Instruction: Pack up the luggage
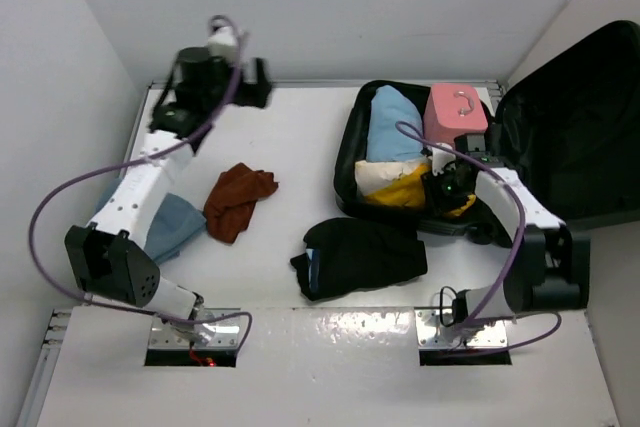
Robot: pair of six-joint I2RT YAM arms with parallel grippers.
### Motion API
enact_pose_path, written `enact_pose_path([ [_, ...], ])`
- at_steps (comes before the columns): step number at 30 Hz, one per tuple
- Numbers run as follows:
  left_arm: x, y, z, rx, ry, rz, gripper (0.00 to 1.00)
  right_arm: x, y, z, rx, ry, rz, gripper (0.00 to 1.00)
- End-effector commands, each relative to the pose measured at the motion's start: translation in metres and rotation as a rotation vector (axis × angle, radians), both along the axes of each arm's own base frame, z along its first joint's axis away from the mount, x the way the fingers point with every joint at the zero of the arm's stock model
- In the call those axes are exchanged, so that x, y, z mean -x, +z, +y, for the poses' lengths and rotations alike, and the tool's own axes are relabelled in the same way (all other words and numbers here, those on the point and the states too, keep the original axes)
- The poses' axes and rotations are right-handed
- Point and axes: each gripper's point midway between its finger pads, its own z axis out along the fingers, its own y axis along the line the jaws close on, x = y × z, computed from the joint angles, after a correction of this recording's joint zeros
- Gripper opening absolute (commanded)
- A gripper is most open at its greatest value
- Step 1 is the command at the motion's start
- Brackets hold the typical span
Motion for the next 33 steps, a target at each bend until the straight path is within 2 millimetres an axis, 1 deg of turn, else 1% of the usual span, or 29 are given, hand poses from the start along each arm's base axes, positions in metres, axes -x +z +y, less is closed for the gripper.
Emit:
enact_pose_path([
  [1,0.033,-0.115,0.126,0.022,0.42,0.518,0.94,-0.035,-0.002,-0.014,0.137,0.0,-0.071,0.4],
  [2,0.042,-0.123,0.149,0.056,0.489,0.558,0.94,-0.033,-0.011,-0.013,0.142,0.012,-0.03,0.4],
  [3,0.054,-0.147,0.19,0.074,0.606,0.628,0.96,-0.032,-0.009,-0.011,0.133,0.018,-0.021,0.45],
  [4,0.066,-0.16,0.206,0.076,0.65,0.678,1.0,-0.043,0.003,-0.011,0.125,0.015,-0.054,0.48],
  [5,0.077,-0.175,0.234,0.098,0.753,0.727,1.0,-0.043,0.012,-0.008,0.107,0.023,-0.069,0.55],
  [6,0.084,-0.181,0.246,0.11,0.8,0.755,1.0,-0.044,0.019,-0.009,0.106,0.019,-0.079,0.58],
  [7,0.095,-0.187,0.255,0.116,0.844,0.798,1.0,-0.055,0.045,-0.004,0.074,0.033,-0.131,0.63],
  [8,0.104,-0.195,0.265,0.119,0.891,0.831,1.0,-0.056,0.056,0.003,0.039,0.05,-0.151,0.67],
  [9,0.117,-0.202,0.285,0.124,0.978,0.862,1.0,-0.053,0.073,0.005,0.021,0.048,-0.176,0.77],
  [10,0.124,-0.208,0.291,0.128,1.003,0.899,1.0,-0.062,0.101,0.019,-0.048,0.095,-0.244,0.81],
  [11,0.139,-0.22,0.297,0.131,1.032,0.965,1.0,-0.062,0.11,0.021,-0.06,0.105,-0.267,0.83],
  [12,0.147,-0.226,0.303,0.133,1.028,0.992,1.0,-0.061,0.128,0.023,-0.067,0.111,-0.32,0.85],
  [13,0.158,-0.233,0.316,0.184,1.043,1.019,1.0,-0.063,0.143,0.031,-0.105,0.147,-0.358,0.86],
  [14,0.166,-0.236,0.32,0.207,1.028,1.04,1.0,-0.062,0.148,0.033,-0.116,0.157,-0.367,0.87],
  [16,0.177,-0.238,0.336,0.237,1.002,1.04,1.0,-0.059,0.17,0.041,-0.146,0.184,-0.41,0.87],
  [17,0.184,-0.239,0.337,0.234,0.988,1.059,1.0,-0.054,0.173,0.044,-0.162,0.221,-0.405,0.88],
  [18,0.193,-0.249,0.34,0.226,0.981,1.113,1.0,-0.052,0.179,0.05,-0.186,0.252,-0.413,0.9],
  [20,0.204,-0.251,0.357,0.214,0.998,1.127,1.0,-0.043,0.181,0.057,-0.208,0.326,-0.395,0.91],
  [21,0.21,-0.252,0.358,0.219,1.003,1.145,0.97,-0.044,0.186,0.06,-0.22,0.344,-0.404,0.91],
  [22,0.215,-0.252,0.364,0.224,1.028,1.146,0.96,-0.045,0.183,0.062,-0.229,0.344,-0.385,0.91],
  [24,0.216,-0.254,0.366,0.243,1.031,1.153,0.93,-0.05,0.188,0.065,-0.236,0.339,-0.388,0.91],
  [25,0.216,-0.254,0.369,0.234,1.042,1.146,0.93,-0.053,0.185,0.065,-0.237,0.336,-0.376,0.91],
  [26,0.22,-0.263,0.365,0.251,1.042,1.181,0.93,-0.057,0.179,0.065,-0.238,0.327,-0.351,0.91],
  [27,0.222,-0.266,0.367,0.246,1.065,1.197,0.93,-0.061,0.185,0.065,-0.241,0.321,-0.364,0.91],
  [28,0.227,-0.273,0.366,0.265,1.074,1.224,0.93,-0.065,0.179,0.067,-0.247,0.319,-0.337,0.91],
  [29,0.233,-0.281,0.369,0.275,1.091,1.257,0.92,-0.066,0.18,0.066,-0.245,0.314,-0.33,0.91],
  [30,0.233,-0.281,0.374,0.281,1.105,1.243,0.92,-0.072,0.185,0.067,-0.243,0.319,-0.339,0.91],
  [32,0.238,-0.291,0.381,0.317,1.121,1.26,0.92,-0.078,0.183,0.064,-0.238,0.309,-0.328,0.91],
  [33,0.239,-0.299,0.38,0.333,1.099,1.289,0.93,-0.08,0.185,0.065,-0.232,0.313,-0.332,0.91],
])
